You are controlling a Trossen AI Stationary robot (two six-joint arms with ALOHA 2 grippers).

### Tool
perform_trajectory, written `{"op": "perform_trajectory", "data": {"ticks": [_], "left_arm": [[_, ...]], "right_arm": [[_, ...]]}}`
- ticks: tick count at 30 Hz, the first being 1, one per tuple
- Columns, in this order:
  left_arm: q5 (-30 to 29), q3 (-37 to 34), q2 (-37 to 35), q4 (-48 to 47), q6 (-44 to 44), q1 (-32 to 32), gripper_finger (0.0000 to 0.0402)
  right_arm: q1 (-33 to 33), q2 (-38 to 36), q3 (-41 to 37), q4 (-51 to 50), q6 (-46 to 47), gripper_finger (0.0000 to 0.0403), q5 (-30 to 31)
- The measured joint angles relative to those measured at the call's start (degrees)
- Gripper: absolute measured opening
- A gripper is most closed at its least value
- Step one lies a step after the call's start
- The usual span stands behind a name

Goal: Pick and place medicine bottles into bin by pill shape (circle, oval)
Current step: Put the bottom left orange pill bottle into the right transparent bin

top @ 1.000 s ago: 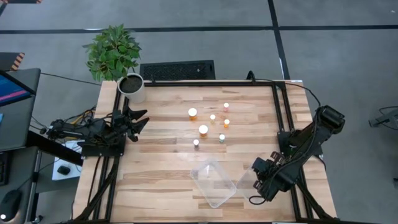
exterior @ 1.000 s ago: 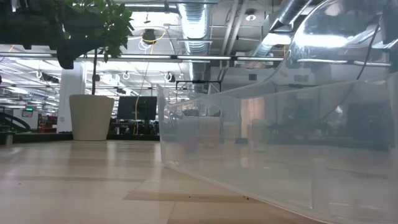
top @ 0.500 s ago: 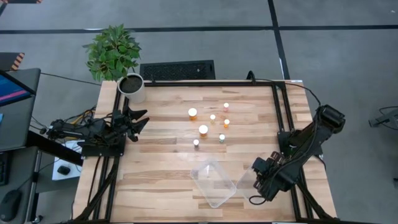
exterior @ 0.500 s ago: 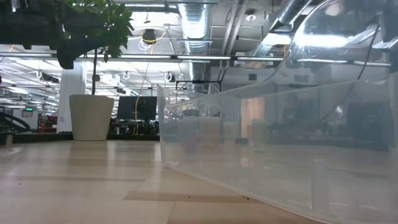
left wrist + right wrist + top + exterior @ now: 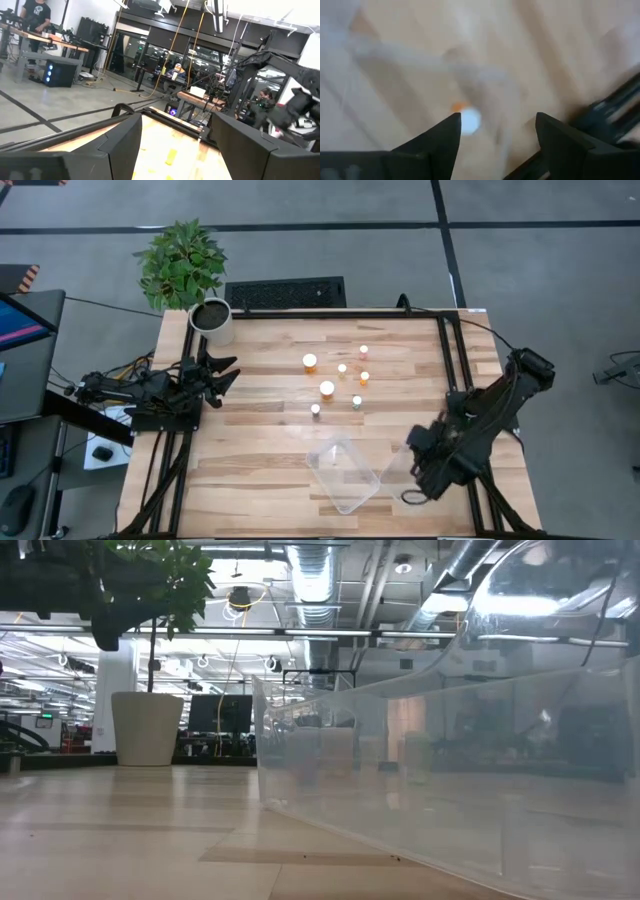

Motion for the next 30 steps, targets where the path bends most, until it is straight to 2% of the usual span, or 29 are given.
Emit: {"op": "perform_trajectory", "data": {"ticks": [3,8,13,17,22,30], "left_arm": [[0.0,0.0,0.0,0.0,0.0,0.0,0.0235],[0.0,0.0,0.0,0.0,0.0,0.0,0.0235],[0.1,0.0,0.0,0.0,0.0,0.0,0.0235],[0.2,0.0,0.0,-0.2,0.0,0.0,0.0235],[0.2,0.0,0.0,-0.2,0.0,0.0,0.0235],[-0.5,0.0,0.0,-0.1,0.4,0.0,0.0235]], "right_arm": [[-4.6,0.0,4.1,-3.8,-6.2,0.0265,4.3],[-15.7,-2.7,5.6,-0.7,-23.9,0.0265,7.4],[-27.4,-7.7,3.6,6.7,-40.8,0.0265,8.3],[-34.5,-12.8,-0.5,18.0,-51.4,0.0265,7.8],[-39.9,-16.6,-7.9,29.4,-57.9,0.0265,3.5],[-45.1,-16.8,-18.8,37.2,-62.4,0.0265,-0.6]]}}
